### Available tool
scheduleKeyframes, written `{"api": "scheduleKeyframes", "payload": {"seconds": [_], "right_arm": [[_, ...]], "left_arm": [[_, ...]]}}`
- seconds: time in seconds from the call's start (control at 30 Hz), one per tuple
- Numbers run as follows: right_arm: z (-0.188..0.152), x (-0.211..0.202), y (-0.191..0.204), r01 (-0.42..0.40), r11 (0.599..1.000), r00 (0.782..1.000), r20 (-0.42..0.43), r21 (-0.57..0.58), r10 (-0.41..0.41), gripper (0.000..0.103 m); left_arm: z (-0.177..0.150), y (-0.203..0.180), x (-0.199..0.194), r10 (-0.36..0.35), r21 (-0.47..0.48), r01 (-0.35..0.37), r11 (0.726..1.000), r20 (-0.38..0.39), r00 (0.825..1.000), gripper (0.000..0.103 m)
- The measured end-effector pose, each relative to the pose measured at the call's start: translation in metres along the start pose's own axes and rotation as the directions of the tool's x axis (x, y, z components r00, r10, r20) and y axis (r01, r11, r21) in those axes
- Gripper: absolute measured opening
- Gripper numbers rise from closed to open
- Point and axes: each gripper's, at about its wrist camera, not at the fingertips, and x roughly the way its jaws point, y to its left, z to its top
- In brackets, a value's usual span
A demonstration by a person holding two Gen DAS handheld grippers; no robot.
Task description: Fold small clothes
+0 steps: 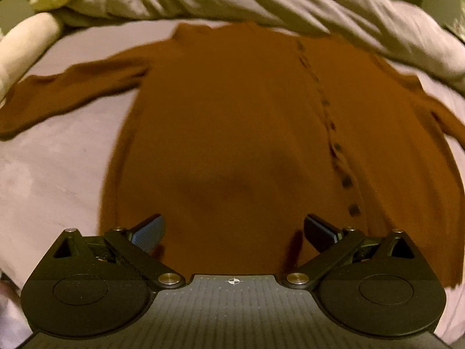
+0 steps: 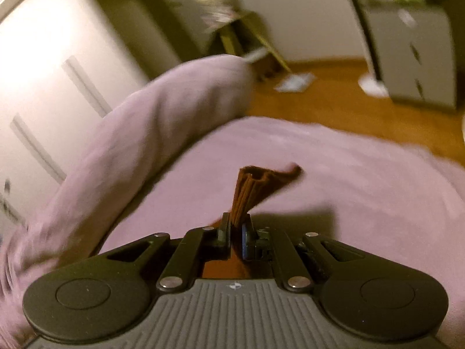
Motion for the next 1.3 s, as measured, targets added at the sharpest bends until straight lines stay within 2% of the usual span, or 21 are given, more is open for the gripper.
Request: {"api": "scheduleKeyframes", "payload": {"seconds": [0.07,0.17,0.23,0.33,0.47,0.57,0.63,0.67,0.73,0.8,0.97,1.13,1.2,1.3], "right_arm": [[-0.007,-0.010,0.039,-0.054,0.994,0.998,0.021,-0.100,0.056,0.006],[-0.033,-0.026,0.108,-0.162,0.951,0.985,0.016,-0.262,0.172,0.006],[-0.058,-0.035,0.152,-0.237,0.899,0.968,-0.011,-0.369,0.251,0.006],[-0.106,-0.044,0.215,-0.352,0.799,0.929,-0.081,-0.487,0.361,0.006],[-0.160,-0.040,0.270,-0.433,0.722,0.896,-0.171,-0.540,0.409,0.006],[-0.196,-0.032,0.301,-0.445,0.663,0.888,-0.200,-0.602,0.414,0.006],[-0.222,-0.035,0.314,-0.466,0.624,0.881,-0.266,-0.627,0.391,0.008],[-0.233,-0.033,0.315,-0.480,0.610,0.877,-0.317,-0.631,0.362,0.012],[-0.244,-0.038,0.306,-0.482,0.612,0.876,-0.339,-0.627,0.343,0.029],[-0.243,-0.048,0.291,-0.436,0.620,0.900,-0.301,-0.652,0.316,0.039],[-0.219,-0.055,0.243,-0.324,0.692,0.946,-0.207,-0.645,0.250,0.039],[-0.207,-0.046,0.217,-0.237,0.752,0.971,-0.161,-0.615,0.175,0.037],[-0.210,-0.038,0.210,-0.207,0.755,0.978,-0.162,-0.622,0.134,0.036],[-0.220,-0.030,0.200,-0.199,0.739,0.979,-0.170,-0.644,0.115,0.035]], "left_arm": [[0.004,0.010,-0.001,-0.003,-0.029,0.003,1.000,0.011,1.000,0.103],[0.009,0.023,0.000,-0.014,-0.059,0.016,0.998,0.032,0.999,0.103],[0.011,0.029,-0.001,-0.021,-0.072,0.024,0.997,0.043,0.999,0.103],[0.009,0.035,-0.009,-0.032,-0.078,0.037,0.996,0.057,0.998,0.103],[0.019,0.037,-0.013,-0.072,-0.079,0.079,0.994,0.084,0.994,0.103],[0.029,0.037,-0.012,-0.098,-0.084,0.106,0.991,0.099,0.990,0.103],[0.035,0.034,-0.008,-0.113,-0.070,0.120,0.990,0.100,0.989,0.103],[0.038,0.032,-0.006,-0.118,-0.058,0.124,0.991,0.098,0.988,0.103],[0.044,0.027,0.000,-0.124,-0.036,0.128,0.991,0.100,0.987,0.103],[0.051,0.020,0.008,-0.128,-0.020,0.130,0.991,0.099,0.987,0.103],[0.063,-0.008,0.027,-0.161,0.001,0.161,0.987,0.090,0.983,0.103],[0.069,-0.030,0.039,-0.160,0.015,0.159,0.987,0.080,0.984,0.103],[0.072,-0.037,0.041,-0.154,0.023,0.153,0.988,0.077,0.985,0.103],[0.075,-0.045,0.043,-0.151,0.038,0.149,0.988,0.077,0.986,0.103]]}}
